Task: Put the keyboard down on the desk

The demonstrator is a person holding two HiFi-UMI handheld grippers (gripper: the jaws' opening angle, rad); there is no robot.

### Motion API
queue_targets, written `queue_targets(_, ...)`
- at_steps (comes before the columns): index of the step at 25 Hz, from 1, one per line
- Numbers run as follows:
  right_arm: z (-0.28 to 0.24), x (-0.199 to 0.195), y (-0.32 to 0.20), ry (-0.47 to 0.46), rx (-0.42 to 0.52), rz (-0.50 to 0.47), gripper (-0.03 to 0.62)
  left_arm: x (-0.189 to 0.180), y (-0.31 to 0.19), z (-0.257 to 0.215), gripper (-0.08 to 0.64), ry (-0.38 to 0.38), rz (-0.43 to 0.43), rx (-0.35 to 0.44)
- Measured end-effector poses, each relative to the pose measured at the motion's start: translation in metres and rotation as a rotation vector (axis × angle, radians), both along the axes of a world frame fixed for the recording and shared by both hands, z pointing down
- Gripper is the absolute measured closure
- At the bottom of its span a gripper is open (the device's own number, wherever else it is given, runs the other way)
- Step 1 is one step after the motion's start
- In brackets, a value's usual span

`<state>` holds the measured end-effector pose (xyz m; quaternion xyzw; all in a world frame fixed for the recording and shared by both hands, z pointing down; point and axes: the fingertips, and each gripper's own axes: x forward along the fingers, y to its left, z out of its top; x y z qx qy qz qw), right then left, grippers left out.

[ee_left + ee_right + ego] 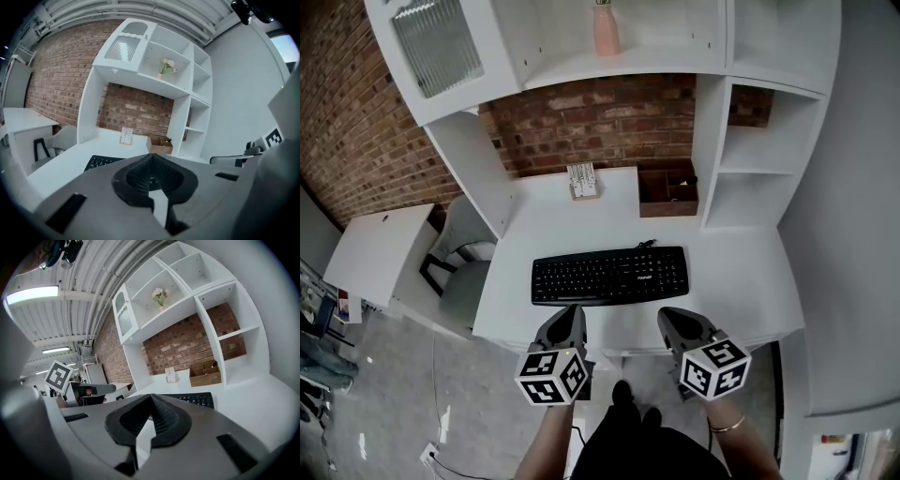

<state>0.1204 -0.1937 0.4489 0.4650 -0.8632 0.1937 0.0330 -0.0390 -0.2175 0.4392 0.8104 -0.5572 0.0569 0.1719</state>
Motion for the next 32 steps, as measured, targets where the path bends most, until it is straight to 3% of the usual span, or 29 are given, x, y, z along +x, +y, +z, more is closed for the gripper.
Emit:
queue_targets(9,-0.010,0.016,0.023,0.070,0.073,0.034,0.588,0.034,0.027,-0.022,0.552,-0.083,0.098,0.111)
queue_targets(32,-0.020,0.020,0.050,0.145,0.132,0.068,0.588,0.025,0.054,-0.024,0.552,-0.048,0.093,0.125)
